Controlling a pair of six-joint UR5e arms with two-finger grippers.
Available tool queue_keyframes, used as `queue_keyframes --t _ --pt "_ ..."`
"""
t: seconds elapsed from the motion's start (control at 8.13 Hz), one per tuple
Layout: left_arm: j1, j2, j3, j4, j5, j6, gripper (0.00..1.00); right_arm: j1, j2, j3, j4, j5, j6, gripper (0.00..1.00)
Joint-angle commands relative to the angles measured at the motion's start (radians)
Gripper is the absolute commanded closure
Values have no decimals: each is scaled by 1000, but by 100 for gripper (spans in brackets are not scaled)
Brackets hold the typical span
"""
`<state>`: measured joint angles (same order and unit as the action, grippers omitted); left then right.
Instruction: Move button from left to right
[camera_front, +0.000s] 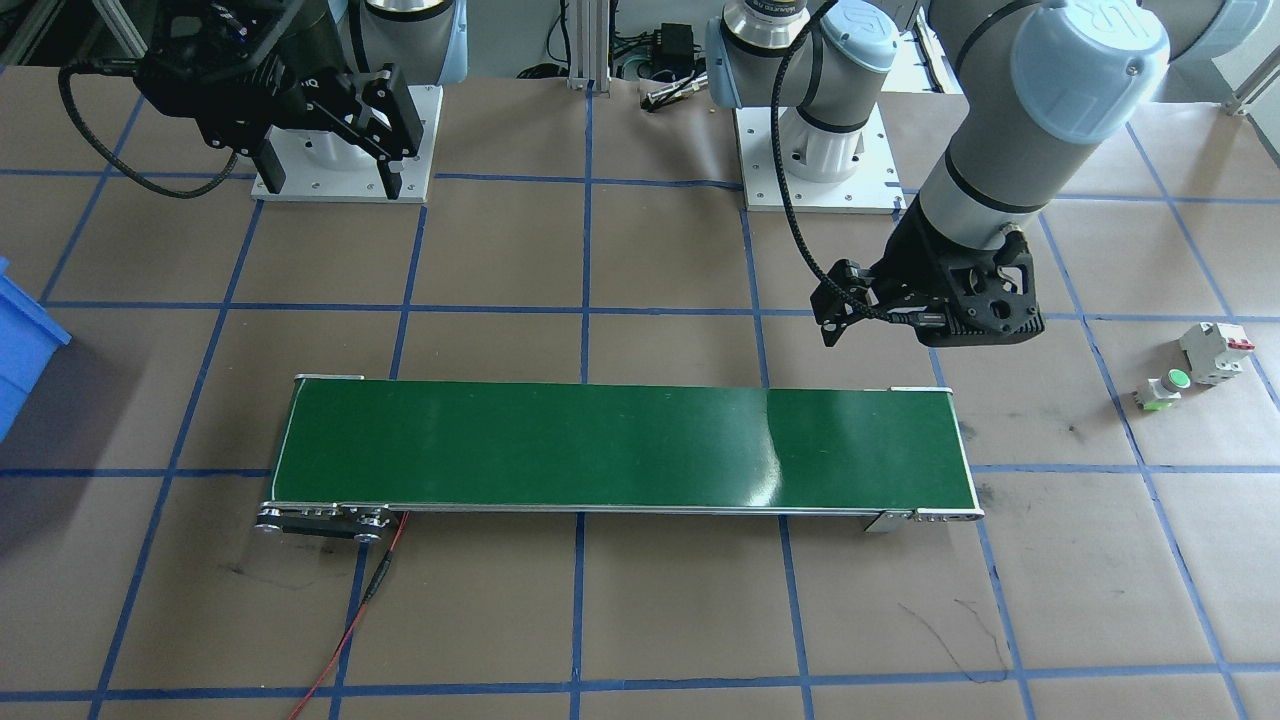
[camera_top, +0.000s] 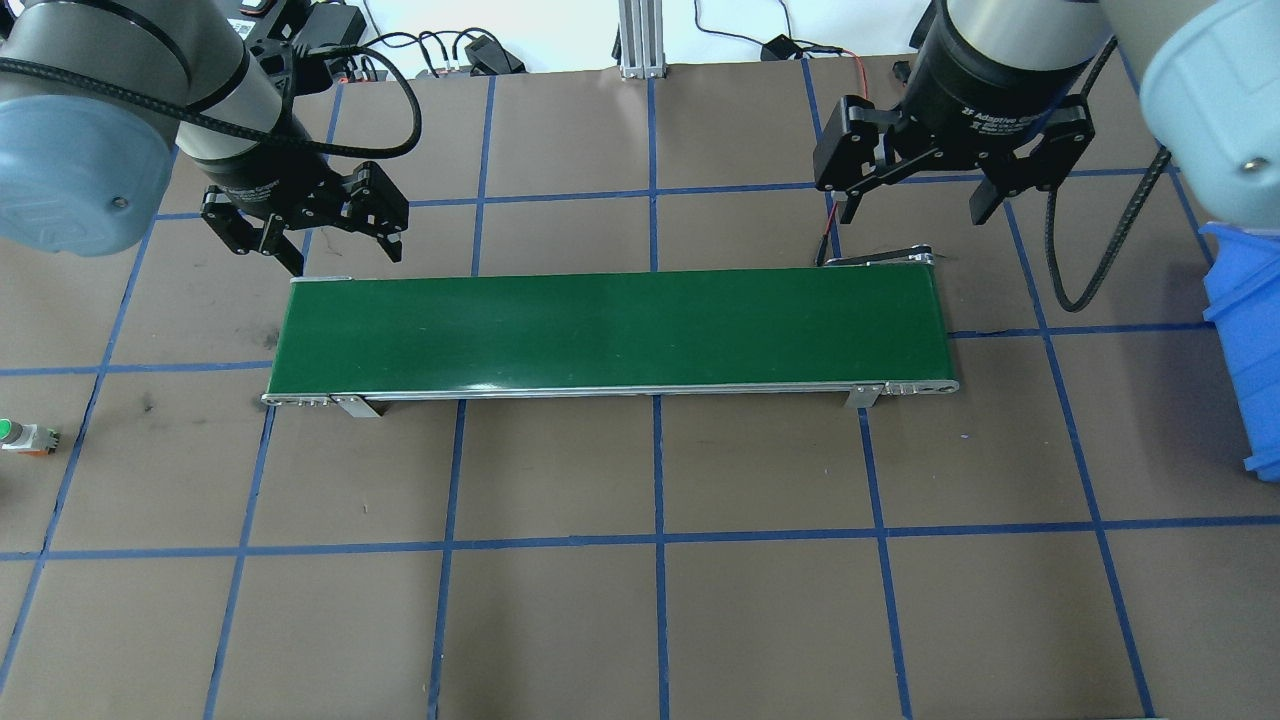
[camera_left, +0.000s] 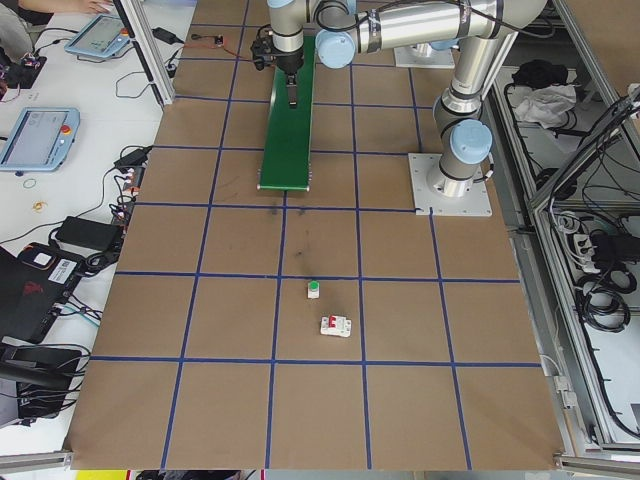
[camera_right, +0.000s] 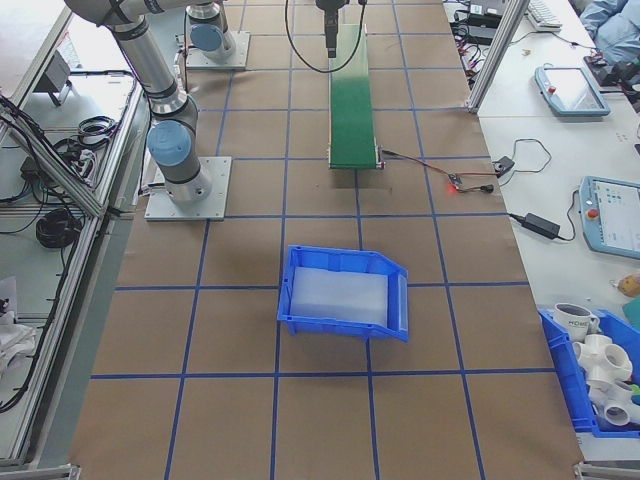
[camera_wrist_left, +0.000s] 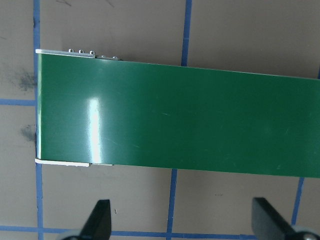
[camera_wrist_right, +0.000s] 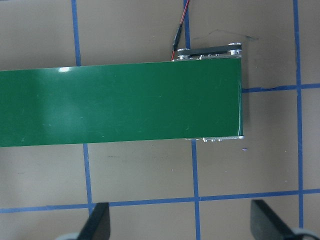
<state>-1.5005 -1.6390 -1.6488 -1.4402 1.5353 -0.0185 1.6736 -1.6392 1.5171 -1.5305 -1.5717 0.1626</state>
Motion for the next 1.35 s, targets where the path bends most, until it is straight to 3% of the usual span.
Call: queue_keyframes --t 0.0,0.25,0.37,0.61,0.86,0.98,1.23 --pt "-17 10 3 -5 2 6 0 0 1 0 -2 -1 -2 0" --pt "18 10 7 -28 17 79 0 0 1 0 -2 2 1 0" --pt "101 10 10 -32 19 159 0 0 1 0 -2 9 2 0" --pt "367 8 9 -48 17 355 0 0 2 2 -3 9 -2 0" --pt "578 -13 7 -14 128 508 0 0 2 3 -5 10 0 0" --pt "639 -31 -3 38 131 597 0 0 4 3 -5 10 -2 0" --pt "675 -135 -5 151 129 705 0 0 2 3 -23 9 -3 0"
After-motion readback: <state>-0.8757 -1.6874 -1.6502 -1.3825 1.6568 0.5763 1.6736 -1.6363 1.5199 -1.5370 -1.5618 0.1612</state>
